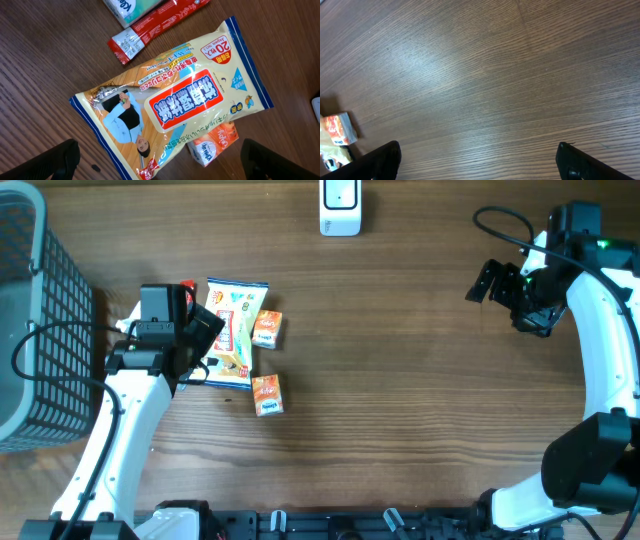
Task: Scan the item barcode
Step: 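Raise the right gripper away from the red bag, then lower the left gripper onto the small orange box and grasp it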
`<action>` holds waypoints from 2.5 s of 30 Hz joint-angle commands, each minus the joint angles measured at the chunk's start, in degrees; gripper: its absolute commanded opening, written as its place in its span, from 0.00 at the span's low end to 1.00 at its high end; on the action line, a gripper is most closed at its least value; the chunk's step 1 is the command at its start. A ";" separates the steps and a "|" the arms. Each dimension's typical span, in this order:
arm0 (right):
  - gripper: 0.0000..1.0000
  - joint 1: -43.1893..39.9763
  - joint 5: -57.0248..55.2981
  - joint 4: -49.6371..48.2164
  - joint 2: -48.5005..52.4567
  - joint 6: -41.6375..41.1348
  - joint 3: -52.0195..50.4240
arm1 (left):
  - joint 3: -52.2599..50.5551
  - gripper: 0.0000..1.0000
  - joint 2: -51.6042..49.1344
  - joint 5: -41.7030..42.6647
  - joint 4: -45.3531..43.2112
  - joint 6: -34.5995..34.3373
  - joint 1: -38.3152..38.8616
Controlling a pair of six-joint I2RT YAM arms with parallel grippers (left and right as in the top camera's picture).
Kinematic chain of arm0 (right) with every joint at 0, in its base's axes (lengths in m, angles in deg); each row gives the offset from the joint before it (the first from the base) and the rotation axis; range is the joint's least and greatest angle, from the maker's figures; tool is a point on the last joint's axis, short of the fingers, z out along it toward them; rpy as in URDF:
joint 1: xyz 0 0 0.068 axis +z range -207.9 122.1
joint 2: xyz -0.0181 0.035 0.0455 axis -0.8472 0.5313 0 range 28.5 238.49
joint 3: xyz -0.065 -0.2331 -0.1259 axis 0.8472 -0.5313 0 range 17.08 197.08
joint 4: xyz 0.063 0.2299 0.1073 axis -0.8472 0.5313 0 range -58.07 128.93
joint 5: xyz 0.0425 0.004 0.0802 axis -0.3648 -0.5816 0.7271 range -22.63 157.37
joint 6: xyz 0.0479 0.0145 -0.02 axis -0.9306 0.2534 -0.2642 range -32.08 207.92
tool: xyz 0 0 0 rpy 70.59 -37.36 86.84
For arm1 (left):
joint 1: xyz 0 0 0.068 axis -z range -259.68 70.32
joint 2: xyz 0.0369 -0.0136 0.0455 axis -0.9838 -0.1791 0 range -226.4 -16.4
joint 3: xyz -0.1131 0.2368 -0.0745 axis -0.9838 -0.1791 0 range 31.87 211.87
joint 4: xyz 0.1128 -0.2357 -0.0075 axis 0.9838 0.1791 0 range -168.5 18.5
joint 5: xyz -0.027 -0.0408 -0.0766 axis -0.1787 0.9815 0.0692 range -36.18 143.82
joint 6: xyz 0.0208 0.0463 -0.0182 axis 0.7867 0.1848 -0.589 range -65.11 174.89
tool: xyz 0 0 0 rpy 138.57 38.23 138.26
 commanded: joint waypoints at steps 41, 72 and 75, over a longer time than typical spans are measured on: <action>1.00 0.22 -13.49 15.04 -20.74 -10.99 -0.11 | -0.31 1.00 0.76 -0.98 0.00 0.70 -0.37; 1.00 0.22 -12.98 9.42 -20.74 -15.56 -0.11 | -0.31 1.00 0.61 11.85 3.76 0.63 -0.15; 1.00 0.22 -12.90 9.09 -20.61 -18.12 -0.13 | -0.33 1.00 0.04 10.84 5.31 3.48 0.39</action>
